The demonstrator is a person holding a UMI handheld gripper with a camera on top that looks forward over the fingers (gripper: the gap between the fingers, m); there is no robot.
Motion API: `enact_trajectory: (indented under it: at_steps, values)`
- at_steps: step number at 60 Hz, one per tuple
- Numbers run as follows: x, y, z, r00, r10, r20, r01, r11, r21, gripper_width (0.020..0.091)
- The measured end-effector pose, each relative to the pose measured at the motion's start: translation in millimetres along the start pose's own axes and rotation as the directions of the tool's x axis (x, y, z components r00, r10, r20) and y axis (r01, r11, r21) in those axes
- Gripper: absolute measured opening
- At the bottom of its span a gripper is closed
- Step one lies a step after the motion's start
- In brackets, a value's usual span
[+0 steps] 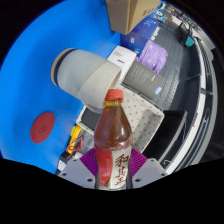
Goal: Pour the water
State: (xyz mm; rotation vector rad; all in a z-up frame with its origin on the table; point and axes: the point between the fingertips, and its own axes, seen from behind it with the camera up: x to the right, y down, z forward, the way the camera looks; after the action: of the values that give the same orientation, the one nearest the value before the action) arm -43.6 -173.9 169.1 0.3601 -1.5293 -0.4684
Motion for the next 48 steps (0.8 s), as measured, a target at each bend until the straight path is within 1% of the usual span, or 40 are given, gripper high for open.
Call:
enact_trajectory:
  at_steps: [8,13,20,21,24,27,30,31,32,33,35,39,40,41,45,47,48]
  values:
    - [4.9,0.3,0.0,1.000,0.006,-0.021,-0.006,1.000,-0.001,0.0366]
    - [5.7,3.1,-1.1,0.998,0.059,-0.018,-0.059,0.998,-0.005,0.0366]
    - [10.5,11.7,-4.0,0.975,0.223,-0.026,-0.223,0.975,-0.003,0.0368]
    - [11.3,10.5,-5.3,0.965,0.261,-0.033,-0.262,0.965,-0.014,0.0368]
    - [8.9,17.0,-6.5,0.913,0.407,0.008,-0.407,0.913,-0.008,0.0369]
    - [4.8,16.7,-8.8,0.814,0.578,0.054,-0.578,0.816,-0.028,0.0368]
    - [2.3,13.9,-11.9,0.677,0.730,0.096,-0.729,0.683,-0.051,0.0369]
    - [1.4,8.1,-14.3,0.627,0.775,0.084,-0.772,0.632,-0.067,0.0369]
    - [2.8,7.6,-15.1,0.574,0.814,0.091,-0.812,0.580,-0.070,0.0370]
    - [4.5,15.7,-12.8,0.518,0.847,0.122,-0.849,0.526,-0.054,0.0369]
    - [7.3,15.9,-13.5,0.408,0.903,0.133,-0.906,0.418,-0.063,0.0370]
    - [11.1,12.7,-14.2,0.188,0.967,0.171,-0.976,0.203,-0.074,0.0371]
    - [11.2,-0.7,-18.9,0.134,0.981,0.139,-0.986,0.147,-0.085,0.0370]
    - [10.2,12.1,-14.6,0.082,0.981,0.175,-0.993,0.096,-0.073,0.0370]
    - [6.0,17.0,-12.0,-0.088,0.976,0.199,-0.994,-0.073,-0.084,0.0370]
    - [3.4,19.5,-11.4,-0.156,0.967,0.202,-0.986,-0.141,-0.087,0.0370]
    - [4.7,3.1,-15.7,-0.182,0.970,0.160,-0.981,-0.169,-0.093,0.0370]
